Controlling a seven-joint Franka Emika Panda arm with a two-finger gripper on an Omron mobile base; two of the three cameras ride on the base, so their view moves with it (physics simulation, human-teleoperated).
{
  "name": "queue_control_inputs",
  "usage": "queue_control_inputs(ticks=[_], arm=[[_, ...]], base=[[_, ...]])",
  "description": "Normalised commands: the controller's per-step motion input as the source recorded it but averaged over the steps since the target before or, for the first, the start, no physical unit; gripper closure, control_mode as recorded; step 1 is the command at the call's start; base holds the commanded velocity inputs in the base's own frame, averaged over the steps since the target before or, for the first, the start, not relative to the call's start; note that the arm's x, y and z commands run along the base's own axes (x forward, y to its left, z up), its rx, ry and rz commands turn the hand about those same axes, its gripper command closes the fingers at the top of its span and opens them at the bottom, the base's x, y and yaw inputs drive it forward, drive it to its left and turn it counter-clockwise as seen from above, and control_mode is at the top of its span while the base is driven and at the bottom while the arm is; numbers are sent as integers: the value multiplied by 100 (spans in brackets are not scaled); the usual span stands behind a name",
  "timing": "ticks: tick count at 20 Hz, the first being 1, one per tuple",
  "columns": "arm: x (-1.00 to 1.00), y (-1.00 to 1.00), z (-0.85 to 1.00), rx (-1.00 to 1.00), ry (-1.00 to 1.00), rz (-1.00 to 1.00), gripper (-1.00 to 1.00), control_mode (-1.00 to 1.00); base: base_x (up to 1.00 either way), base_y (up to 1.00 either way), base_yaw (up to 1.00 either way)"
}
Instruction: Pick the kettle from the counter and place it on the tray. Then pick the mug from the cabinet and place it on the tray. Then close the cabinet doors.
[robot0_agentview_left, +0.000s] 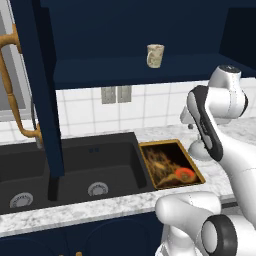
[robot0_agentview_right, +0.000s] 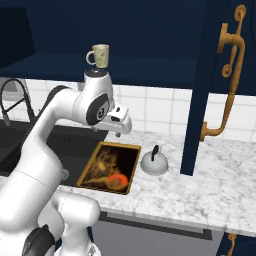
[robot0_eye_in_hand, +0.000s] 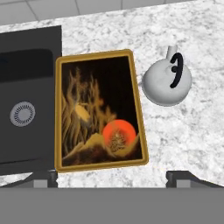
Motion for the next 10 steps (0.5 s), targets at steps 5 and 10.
queue_control_inputs(ticks=[5, 10], arm=[[-2, -53, -15, 3, 0, -2, -100, -100], [4, -54, -28, 0, -1, -2, -100, -100]], base=[[0, 0, 0], [0, 0, 0]])
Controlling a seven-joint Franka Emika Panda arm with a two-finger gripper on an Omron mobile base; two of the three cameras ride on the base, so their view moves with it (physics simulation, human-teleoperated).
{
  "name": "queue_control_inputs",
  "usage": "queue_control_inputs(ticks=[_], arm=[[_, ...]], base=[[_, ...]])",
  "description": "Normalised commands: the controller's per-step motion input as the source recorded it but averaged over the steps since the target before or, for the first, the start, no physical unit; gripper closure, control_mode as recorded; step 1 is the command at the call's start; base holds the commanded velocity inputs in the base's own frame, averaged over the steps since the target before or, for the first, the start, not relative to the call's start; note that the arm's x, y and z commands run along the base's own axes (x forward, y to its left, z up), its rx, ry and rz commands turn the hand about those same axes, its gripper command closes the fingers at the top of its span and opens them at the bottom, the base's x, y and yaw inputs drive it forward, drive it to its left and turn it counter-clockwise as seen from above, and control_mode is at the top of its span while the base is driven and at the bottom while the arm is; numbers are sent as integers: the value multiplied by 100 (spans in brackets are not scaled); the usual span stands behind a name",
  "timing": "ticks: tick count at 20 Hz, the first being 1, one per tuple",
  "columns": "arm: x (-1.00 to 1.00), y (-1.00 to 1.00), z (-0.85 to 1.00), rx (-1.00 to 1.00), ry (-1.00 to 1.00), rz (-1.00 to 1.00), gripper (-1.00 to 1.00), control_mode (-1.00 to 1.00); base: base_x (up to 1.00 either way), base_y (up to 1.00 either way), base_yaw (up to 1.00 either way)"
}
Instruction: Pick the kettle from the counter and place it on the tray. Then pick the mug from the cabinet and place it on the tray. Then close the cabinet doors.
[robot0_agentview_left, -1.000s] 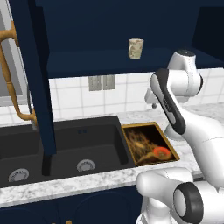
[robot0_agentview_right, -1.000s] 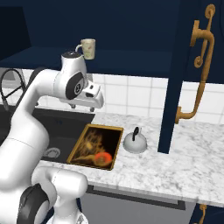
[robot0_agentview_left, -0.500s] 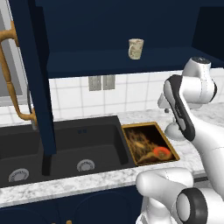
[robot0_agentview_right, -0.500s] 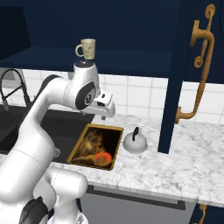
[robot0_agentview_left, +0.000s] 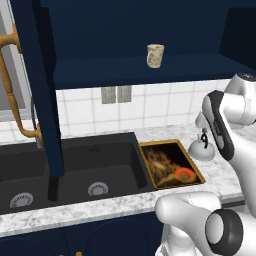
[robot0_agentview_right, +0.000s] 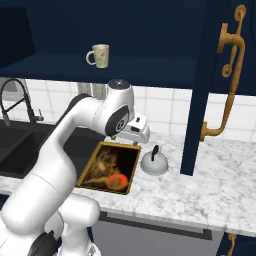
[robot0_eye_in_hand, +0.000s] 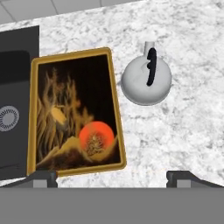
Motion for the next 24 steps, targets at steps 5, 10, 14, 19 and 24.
queue_control_inputs(ticks=[5, 10, 14, 19, 24], arm=[[15, -37, -36, 0, 0, 0, -100, -100], [20, -25, -37, 0, -2, 0, -100, -100], [31, -14, -37, -1, -2, 0, -100, -100], [30, -10, -37, -3, 0, 0, -100, -100], [29, -8, -30, -6, 0, 0, -100, -100]], base=[[0, 0, 0], [0, 0, 0], [0, 0, 0], [0, 0, 0], [0, 0, 0]])
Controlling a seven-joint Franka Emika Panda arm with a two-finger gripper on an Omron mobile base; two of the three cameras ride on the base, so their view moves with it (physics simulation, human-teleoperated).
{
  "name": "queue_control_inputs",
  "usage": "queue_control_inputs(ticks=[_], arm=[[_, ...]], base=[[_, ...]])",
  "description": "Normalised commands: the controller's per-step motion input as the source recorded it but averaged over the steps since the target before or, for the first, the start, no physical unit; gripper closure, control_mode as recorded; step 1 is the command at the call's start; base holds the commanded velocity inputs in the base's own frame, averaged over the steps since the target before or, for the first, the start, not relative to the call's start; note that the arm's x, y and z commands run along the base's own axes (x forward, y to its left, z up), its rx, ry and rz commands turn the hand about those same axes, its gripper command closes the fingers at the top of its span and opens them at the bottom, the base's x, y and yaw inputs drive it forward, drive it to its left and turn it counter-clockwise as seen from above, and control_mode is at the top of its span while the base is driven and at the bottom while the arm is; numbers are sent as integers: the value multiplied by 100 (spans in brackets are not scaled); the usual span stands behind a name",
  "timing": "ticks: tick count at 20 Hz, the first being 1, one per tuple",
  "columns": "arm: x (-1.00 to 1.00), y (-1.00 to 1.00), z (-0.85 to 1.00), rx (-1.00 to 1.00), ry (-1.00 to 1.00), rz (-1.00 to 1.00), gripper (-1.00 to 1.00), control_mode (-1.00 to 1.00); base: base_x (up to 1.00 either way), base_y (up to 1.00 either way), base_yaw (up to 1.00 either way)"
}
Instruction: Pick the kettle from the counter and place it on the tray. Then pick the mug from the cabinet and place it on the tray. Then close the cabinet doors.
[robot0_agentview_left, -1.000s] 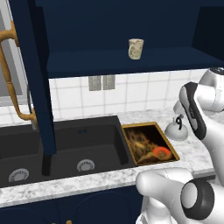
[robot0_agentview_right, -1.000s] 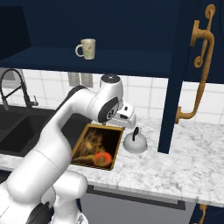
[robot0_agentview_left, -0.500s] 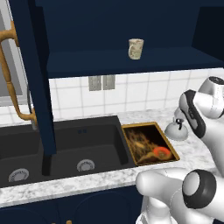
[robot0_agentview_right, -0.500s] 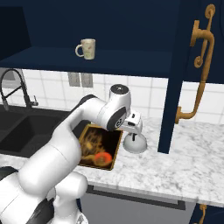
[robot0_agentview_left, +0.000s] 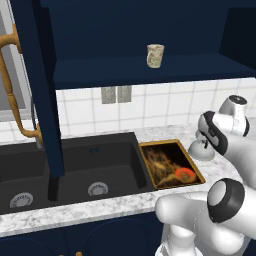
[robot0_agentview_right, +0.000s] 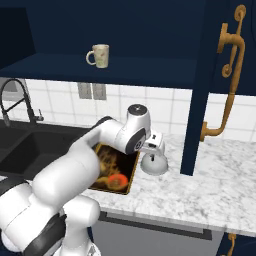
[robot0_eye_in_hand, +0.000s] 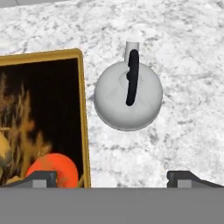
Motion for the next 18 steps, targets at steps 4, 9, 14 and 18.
queue_control_inputs(ticks=[4, 9, 14, 18], arm=[[32, -13, -27, -6, 0, 0, -100, -100], [29, -16, -17, -1, 0, 0, -100, -100], [29, -14, -15, 0, 0, 0, -100, -100], [32, -12, -14, 0, 0, 0, -100, -100]], base=[[0, 0, 0], [0, 0, 0], [0, 0, 0], [0, 0, 0]])
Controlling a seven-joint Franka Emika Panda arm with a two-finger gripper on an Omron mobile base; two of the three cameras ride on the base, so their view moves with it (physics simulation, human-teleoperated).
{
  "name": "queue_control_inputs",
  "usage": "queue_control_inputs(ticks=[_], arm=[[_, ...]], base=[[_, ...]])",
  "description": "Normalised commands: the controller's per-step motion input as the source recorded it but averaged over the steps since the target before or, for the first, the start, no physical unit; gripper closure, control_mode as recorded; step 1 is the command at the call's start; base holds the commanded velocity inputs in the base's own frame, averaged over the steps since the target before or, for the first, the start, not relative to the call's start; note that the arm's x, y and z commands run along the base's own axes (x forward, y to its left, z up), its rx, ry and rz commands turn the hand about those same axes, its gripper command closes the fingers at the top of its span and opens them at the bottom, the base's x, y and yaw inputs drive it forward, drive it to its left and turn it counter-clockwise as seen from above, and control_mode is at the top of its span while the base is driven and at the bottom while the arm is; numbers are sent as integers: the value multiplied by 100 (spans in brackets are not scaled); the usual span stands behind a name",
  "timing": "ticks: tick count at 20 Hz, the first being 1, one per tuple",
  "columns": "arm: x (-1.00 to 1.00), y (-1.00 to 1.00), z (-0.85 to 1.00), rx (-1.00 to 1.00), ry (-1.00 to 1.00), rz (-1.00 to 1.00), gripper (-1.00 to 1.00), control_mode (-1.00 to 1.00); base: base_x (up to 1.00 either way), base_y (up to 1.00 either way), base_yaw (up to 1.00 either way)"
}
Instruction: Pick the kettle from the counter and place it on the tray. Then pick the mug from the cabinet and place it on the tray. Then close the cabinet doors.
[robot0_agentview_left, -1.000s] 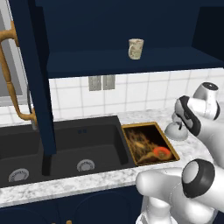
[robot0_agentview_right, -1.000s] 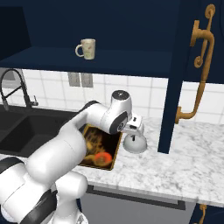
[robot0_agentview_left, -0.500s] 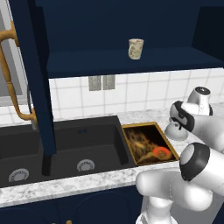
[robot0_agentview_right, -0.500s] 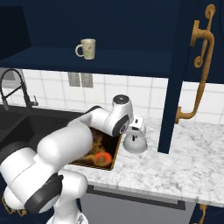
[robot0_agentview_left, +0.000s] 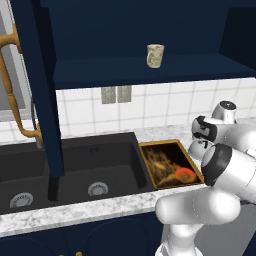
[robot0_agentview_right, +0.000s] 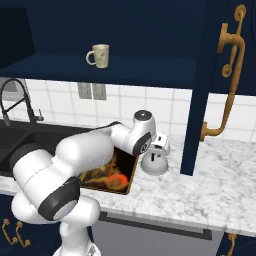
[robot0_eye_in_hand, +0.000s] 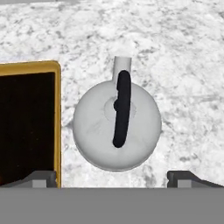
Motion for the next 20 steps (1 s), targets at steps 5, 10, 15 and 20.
queue_control_inputs(ticks=[5, 10, 15, 20], arm=[[28, -10, -18, 0, 0, 0, -100, -100], [25, -11, -21, 0, 0, 0, -100, -100], [25, -12, -16, 0, 0, 0, -100, -100], [27, -5, -14, 0, 0, 0, -100, -100]], base=[[0, 0, 0], [0, 0, 0], [0, 0, 0], [0, 0, 0]])
